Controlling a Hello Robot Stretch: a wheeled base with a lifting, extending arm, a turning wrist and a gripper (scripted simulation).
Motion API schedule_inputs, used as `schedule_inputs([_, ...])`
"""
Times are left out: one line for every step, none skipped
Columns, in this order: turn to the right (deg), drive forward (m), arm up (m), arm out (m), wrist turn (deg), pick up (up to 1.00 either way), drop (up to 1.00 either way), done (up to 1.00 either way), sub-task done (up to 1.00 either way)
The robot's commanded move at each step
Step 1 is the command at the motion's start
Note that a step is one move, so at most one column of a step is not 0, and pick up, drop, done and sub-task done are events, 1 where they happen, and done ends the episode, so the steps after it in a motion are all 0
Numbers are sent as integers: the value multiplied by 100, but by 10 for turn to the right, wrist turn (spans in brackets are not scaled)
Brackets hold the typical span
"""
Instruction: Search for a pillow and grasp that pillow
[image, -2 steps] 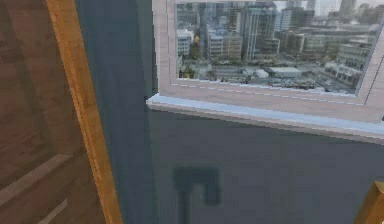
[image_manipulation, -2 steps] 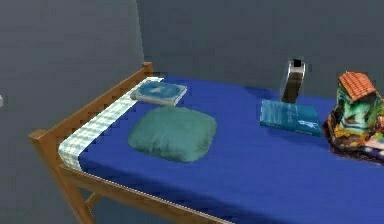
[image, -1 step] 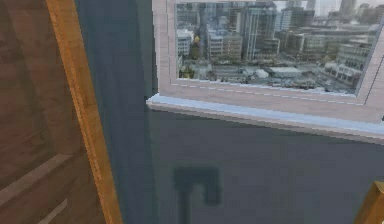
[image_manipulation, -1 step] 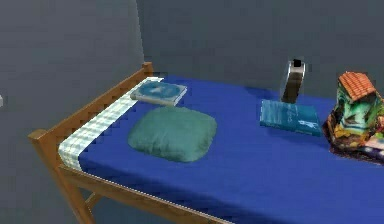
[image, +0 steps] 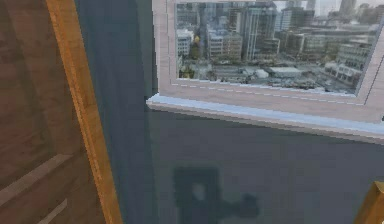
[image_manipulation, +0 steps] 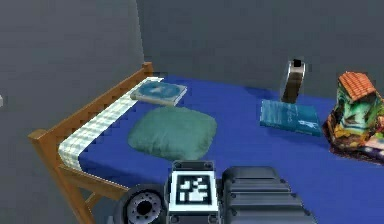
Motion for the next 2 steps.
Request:
schedule_inputs([0,0,0,28,0,0,0,0,0])
schedule_inputs([0,0,0,0,450,0,0,0,0])
